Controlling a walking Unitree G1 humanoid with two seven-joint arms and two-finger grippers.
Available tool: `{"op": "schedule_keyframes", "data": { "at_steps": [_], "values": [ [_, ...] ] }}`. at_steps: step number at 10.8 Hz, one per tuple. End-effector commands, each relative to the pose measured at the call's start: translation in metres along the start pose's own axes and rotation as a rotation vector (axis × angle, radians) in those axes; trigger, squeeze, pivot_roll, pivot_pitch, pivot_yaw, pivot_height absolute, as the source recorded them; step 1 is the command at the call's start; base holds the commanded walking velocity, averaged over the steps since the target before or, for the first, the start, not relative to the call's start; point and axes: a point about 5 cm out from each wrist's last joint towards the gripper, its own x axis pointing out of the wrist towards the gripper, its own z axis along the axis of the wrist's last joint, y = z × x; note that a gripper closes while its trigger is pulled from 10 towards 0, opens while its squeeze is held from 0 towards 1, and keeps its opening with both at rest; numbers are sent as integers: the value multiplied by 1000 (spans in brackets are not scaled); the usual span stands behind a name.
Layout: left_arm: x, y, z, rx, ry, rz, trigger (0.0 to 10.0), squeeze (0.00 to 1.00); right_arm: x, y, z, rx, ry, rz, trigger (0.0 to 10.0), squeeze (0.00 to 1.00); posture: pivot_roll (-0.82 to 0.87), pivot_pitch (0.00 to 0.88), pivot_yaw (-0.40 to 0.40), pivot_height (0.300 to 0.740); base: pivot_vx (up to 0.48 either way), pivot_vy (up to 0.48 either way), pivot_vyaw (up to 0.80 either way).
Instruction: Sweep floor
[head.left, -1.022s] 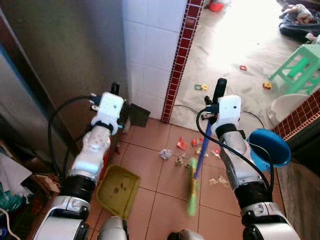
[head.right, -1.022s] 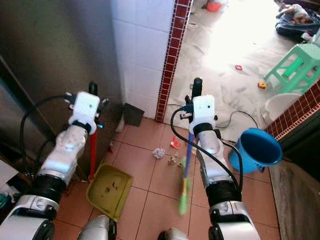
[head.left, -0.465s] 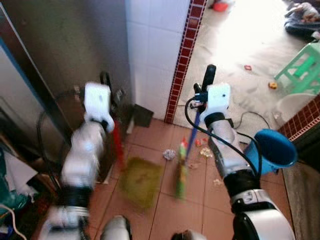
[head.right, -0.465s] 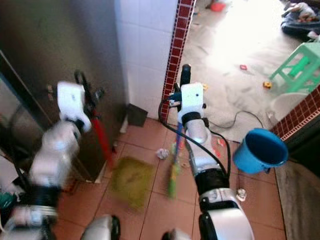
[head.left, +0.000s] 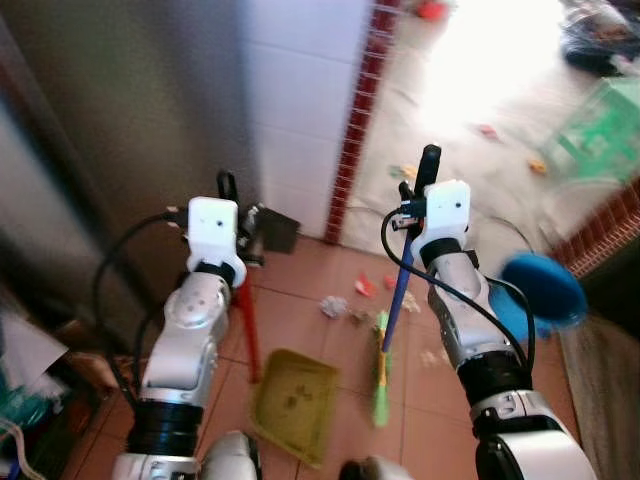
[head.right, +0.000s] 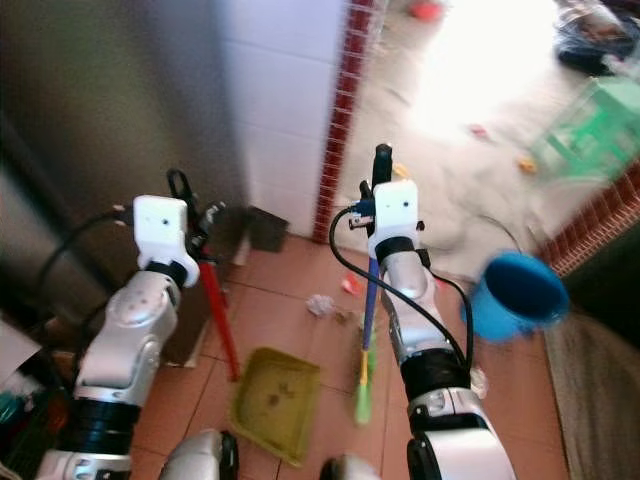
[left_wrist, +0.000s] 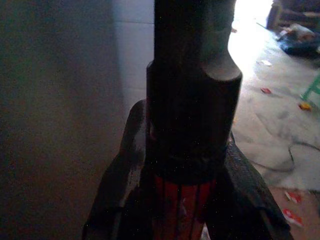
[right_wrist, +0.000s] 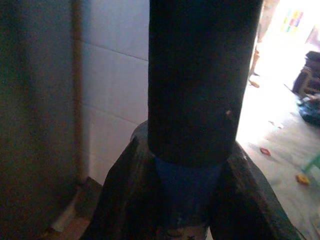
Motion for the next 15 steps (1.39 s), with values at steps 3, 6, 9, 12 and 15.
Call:
{"op": "schedule_keyframes", "data": {
  "at_steps": [3,6,9,12,15],
  "values": [
    [1,-3,22,7,-77,-21,10000,0,0,-6,9,-3,-41,-12,10000,0,72,67,-59,740,0,-269,0],
    [4,0,26,15,-81,-28,10000,0,2,-5,14,-12,-44,-12,10000,0,52,69,-58,740,0,-275,0],
    [6,2,31,11,-78,-55,10000,0,-2,-3,12,-10,-47,-14,10000,0,54,52,-34,740,0,-185,0],
    [10,-3,36,77,-72,-175,10000,0,-7,-12,5,-12,-29,-56,10000,0,56,31,-6,740,0,-82,0],
    [9,-5,22,116,-28,-278,10000,0,-11,-26,-7,-16,22,-108,10000,0,46,0,-2,740,0,0,0]
  ]
}}
